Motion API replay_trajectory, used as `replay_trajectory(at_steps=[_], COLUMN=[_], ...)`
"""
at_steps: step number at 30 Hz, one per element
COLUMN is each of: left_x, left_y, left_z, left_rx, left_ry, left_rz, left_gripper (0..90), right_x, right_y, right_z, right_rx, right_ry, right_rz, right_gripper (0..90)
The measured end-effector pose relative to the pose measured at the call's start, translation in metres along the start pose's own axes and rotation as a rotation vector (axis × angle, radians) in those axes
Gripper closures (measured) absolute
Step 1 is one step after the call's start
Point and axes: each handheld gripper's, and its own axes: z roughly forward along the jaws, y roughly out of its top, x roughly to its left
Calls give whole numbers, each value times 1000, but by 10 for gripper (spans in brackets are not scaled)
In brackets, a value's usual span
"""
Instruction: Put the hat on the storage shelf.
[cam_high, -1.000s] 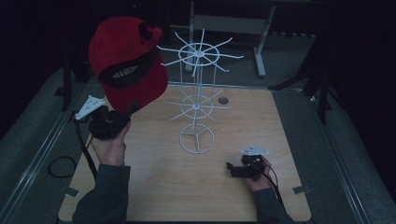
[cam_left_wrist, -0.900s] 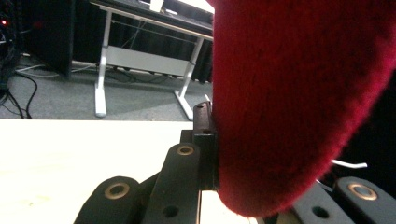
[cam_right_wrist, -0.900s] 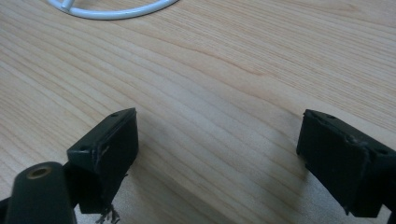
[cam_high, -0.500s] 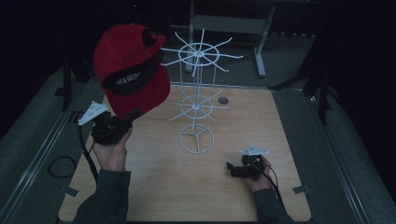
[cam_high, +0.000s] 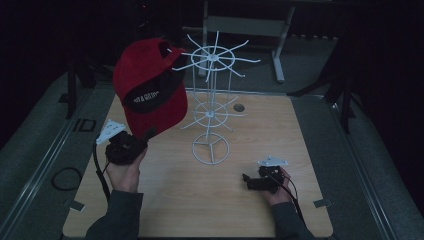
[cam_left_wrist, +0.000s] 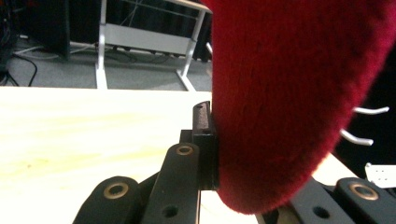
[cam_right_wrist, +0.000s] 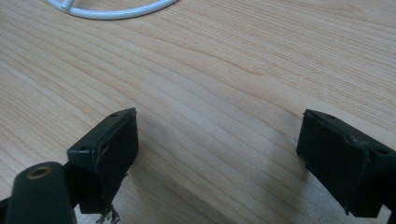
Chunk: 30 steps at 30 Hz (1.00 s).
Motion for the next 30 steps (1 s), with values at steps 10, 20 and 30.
replay_trajectory(at_steps=[10,20,30], left_x=[2,3,3], left_y=[-23,-40,-49], left_z=[7,13,12], left_rx=[61,101,109], left_ry=[17,14,10], left_rz=[1,-3,6], left_gripper=[846,845,831], right_x=[0,0,0], right_y=[0,0,0], right_z=[0,0,0], right_rx=[-1,-1,-1], right_ry=[1,0,0], right_rz=[0,-2,-2], right_gripper=[125,125,125])
